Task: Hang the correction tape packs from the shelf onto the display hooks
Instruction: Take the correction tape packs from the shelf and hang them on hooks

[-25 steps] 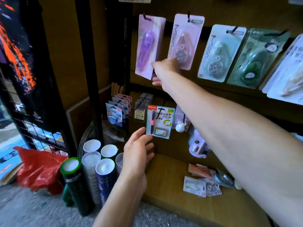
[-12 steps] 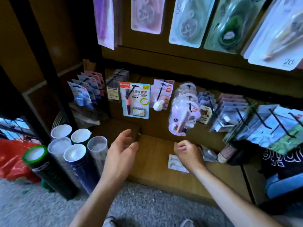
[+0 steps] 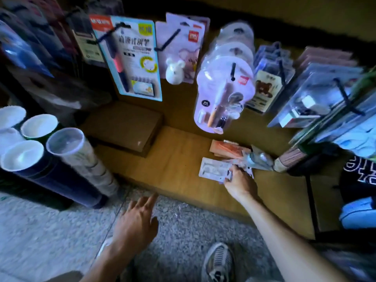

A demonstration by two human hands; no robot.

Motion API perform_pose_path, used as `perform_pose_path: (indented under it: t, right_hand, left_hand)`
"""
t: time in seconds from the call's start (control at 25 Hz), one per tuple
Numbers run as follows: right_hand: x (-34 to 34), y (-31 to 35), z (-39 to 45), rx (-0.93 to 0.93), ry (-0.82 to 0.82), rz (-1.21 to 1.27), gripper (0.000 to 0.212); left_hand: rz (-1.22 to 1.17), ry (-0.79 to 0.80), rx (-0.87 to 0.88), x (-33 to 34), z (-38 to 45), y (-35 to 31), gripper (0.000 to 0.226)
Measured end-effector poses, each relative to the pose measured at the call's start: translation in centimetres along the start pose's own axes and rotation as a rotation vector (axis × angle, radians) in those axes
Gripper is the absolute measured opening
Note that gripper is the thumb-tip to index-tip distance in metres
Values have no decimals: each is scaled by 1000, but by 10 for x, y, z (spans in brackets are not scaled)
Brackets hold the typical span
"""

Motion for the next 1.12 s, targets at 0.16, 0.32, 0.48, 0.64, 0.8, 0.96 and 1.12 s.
perform_pose_path:
  t: [0.16,0.32,0.48,0.64,0.8,0.96,1.12]
  right_hand:
    - [37,1,37,-88,26,-129,68]
    - [59,3,57,-102,62,-186,79]
    - [59,6,58,-60,-46,-173,62]
    - [41,3,40,-17,-31,-69,24]
    - [-7,0,18,-24,156,184,26]
    - [-83,15,-26,-219,187,225,25]
    - [-153,50,-87,-468,167,288,24]
  left_hand:
    - [76,159,-3,42,1,15,70]
    - [98,263,-6,60,-10,32,71]
    - [96,252,-32,58,-9,43,71]
    - [124,208,-45,43,-5,32,66]
    - [97,89,-17,8,-2,13,62]
    - [16,-97,104,-58,5,-9,64]
    - [12,-257,294,-149,-1,-41,57]
Point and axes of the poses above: each hand's wrist, its own z-axis towards the middle knuckle, its own x-axis out of the palm, y = z × x, the point moved 2 cm from there along z, towards the middle knuckle, and after that the axes turned 9 degrees about x, right-handed, at the moved point
